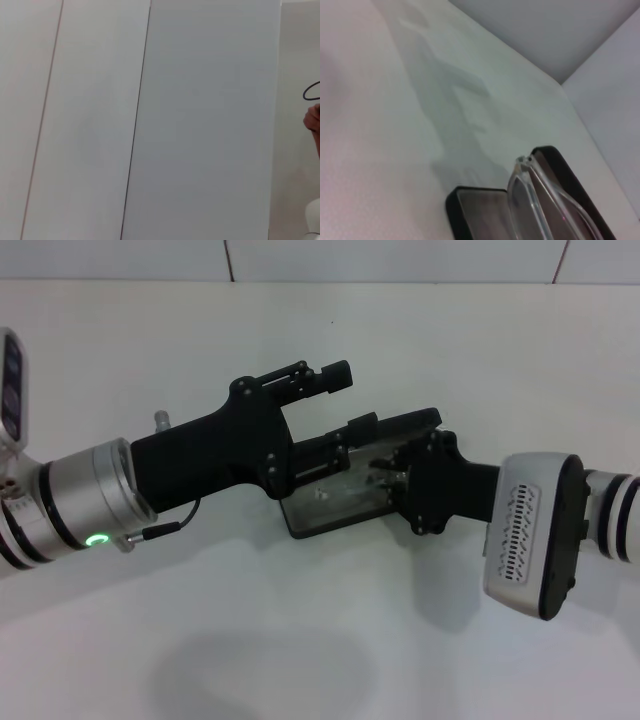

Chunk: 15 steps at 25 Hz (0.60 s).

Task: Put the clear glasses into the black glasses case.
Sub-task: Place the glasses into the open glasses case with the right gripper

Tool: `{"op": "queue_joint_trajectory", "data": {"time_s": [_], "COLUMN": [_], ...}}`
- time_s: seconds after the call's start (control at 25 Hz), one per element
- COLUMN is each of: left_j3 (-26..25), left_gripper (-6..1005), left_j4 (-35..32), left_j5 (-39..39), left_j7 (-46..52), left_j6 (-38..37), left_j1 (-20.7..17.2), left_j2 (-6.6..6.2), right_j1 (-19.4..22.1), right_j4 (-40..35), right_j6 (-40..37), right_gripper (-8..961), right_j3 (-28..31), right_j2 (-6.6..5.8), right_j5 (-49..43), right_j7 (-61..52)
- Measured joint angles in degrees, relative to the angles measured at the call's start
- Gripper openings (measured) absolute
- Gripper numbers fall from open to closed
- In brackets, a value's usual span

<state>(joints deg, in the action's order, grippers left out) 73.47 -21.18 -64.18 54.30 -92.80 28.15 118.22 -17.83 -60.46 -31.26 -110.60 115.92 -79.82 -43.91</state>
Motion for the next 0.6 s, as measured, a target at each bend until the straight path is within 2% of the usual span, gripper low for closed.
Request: {"op": "queue_joint_trajectory", "data": {"time_s": [0.24, 0.48, 0.6], "left_j3": [0.0, 0.1, 0.1], "left_gripper": [632, 632, 632], "left_j4": [0.0, 0.0, 0.0], "left_j5": [-0.1, -0.1, -0.1], "left_j7": [0.2, 0.3, 0.4], "left_j6": [0.1, 0.0, -0.1], "left_j1": [0.1, -0.1, -0.6], "left_j2": [-0.11, -0.46, -0.57], "right_j1": [-0.1, 0.9, 2.1], "right_j4": [-0.2, -1.8, -3.6], "right_j6": [3.5, 3.8, 3.2], "right_gripper": [160, 173, 303], "right_j3": [-1.6, -3.3, -3.5], "right_j2": [-0.09, -0.35, -0.56], "right_j5": [-0.1, -0.2, -0.8], "right_j7": [-2.5, -3.0, -3.9]}}
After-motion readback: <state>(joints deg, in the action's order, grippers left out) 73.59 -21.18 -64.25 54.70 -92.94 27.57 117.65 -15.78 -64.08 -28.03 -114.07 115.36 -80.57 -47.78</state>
